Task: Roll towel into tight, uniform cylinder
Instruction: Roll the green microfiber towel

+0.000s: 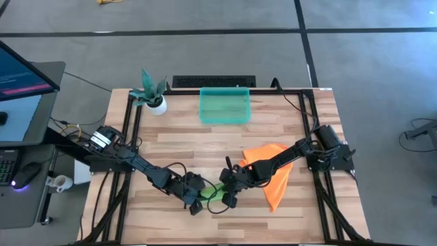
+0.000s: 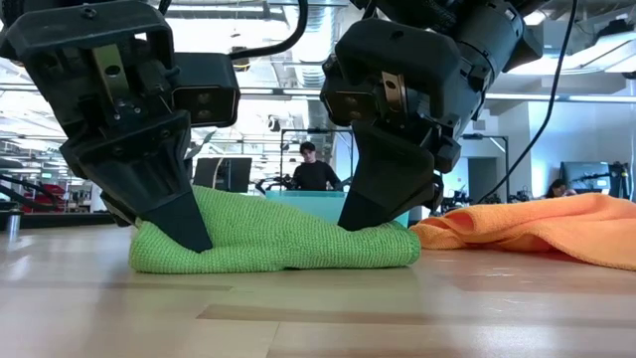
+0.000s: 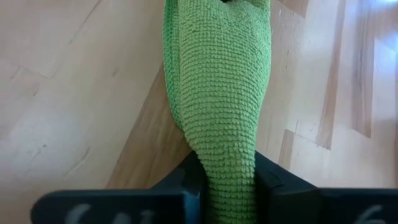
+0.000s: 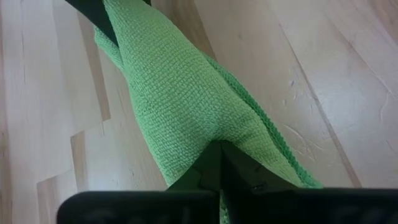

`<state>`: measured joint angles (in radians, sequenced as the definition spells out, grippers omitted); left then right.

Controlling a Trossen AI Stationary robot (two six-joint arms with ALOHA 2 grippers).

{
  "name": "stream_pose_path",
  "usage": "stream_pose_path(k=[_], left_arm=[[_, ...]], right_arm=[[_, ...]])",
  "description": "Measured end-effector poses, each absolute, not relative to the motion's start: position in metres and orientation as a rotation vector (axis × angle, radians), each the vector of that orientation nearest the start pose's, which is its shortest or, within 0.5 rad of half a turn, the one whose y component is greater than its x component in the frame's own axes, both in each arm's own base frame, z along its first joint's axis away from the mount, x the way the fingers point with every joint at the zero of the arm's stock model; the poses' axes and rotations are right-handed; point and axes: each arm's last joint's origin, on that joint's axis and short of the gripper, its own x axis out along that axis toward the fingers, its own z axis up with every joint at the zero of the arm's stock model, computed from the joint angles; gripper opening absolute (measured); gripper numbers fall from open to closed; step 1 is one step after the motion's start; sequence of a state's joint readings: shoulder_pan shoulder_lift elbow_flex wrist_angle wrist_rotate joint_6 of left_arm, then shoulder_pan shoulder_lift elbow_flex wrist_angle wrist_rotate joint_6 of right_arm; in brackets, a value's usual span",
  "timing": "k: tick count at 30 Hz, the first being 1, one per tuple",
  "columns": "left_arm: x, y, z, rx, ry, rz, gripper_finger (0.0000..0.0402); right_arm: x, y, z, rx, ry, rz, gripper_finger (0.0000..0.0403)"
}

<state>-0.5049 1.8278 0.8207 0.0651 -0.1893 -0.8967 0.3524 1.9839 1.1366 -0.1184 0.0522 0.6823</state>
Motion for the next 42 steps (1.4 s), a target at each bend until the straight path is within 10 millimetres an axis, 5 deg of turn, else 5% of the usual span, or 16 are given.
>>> stream_pose_path(k=[8,21,28,36,42], left_arm=[[0.287,-0.152,0.105,-0.495,0.938,0.14,0.004],[0.286,-0.152,0.105,-0.503,0.951,0.125,0.0039],[0.286,-0.152,0.105,-0.511,0.959,0.12,0.0039],[0.285,-0.152,0.104,-0.507,0.974,0.122,0.0039],[0.285,-0.152,0.104,-0.506,0.977,0.123,0.0039]], right_arm=[[0.363,0.137,0.122,0.451,0.993,-0.065,0.0057],[0.364,0.134,0.126,0.449,0.999,-0.02,0.0164],[0.363,0.13,0.131,0.377,0.999,0.021,0.0175],[0.35,0.126,0.16,0.272,1.004,0.058,0.0163],[0.319,0.118,0.193,0.091,1.055,-0.083,0.0158]])
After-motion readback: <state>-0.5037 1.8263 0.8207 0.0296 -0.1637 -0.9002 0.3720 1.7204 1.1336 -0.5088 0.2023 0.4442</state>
